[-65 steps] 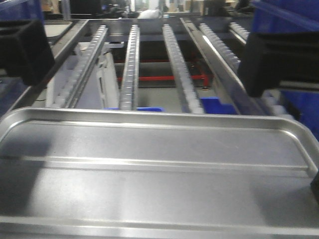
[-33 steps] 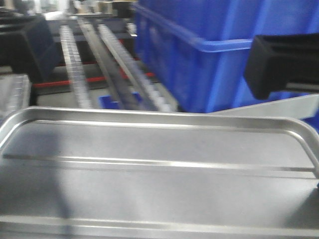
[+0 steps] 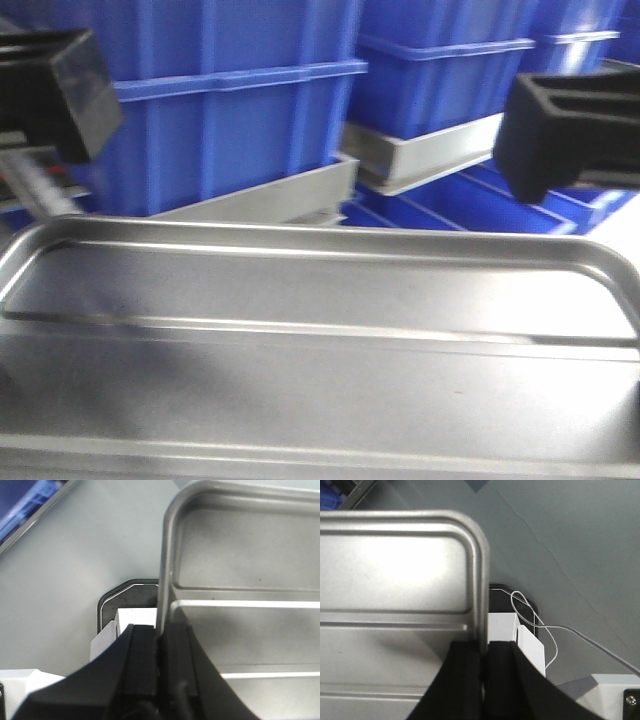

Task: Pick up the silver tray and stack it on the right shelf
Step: 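Hold the tray level with both grippers while the base turns away, then keep holding the tray with both grippers while driving past the windows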

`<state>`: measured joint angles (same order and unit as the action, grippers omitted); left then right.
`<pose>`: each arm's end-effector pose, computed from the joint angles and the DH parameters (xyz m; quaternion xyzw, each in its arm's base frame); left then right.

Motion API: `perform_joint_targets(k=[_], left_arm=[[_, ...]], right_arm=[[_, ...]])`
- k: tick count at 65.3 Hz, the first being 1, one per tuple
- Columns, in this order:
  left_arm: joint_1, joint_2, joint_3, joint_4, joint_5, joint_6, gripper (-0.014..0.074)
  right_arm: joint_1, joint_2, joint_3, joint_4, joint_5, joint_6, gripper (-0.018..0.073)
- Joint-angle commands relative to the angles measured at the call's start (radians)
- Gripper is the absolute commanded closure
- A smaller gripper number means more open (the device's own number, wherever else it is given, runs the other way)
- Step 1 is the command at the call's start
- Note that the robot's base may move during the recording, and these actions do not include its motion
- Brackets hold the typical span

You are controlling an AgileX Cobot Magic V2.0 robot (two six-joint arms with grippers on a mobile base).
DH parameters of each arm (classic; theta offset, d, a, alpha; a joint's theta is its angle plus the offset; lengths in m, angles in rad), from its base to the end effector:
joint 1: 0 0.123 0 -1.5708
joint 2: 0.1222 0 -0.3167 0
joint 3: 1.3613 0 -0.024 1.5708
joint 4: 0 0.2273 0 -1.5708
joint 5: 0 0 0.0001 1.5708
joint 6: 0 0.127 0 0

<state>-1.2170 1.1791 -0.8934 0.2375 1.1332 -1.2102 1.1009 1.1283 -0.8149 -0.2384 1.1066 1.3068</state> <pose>0.0856 -0.1537 0.2868 0.0404 0.9857 -0.0716 0.1468 0.0954 0.1285 0.2757 0.0613 0.9848 0.0699 0.1468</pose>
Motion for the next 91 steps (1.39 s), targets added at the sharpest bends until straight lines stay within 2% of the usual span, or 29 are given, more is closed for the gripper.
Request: perform_joint_targets(k=[1, 91], left_arm=[[-0.001, -0.018, -0.026, 0.054, 0.205, -0.005, 0.0689], [-0.001, -0.02, -0.026, 0.054, 0.205, -0.005, 0.0689]], right_arm=[[-0.002, -0.023, -0.022, -0.053, 0.189, -0.003, 0.0481], [-0.002, -0.023, -0.022, -0.053, 0.188, -0.003, 0.0481]])
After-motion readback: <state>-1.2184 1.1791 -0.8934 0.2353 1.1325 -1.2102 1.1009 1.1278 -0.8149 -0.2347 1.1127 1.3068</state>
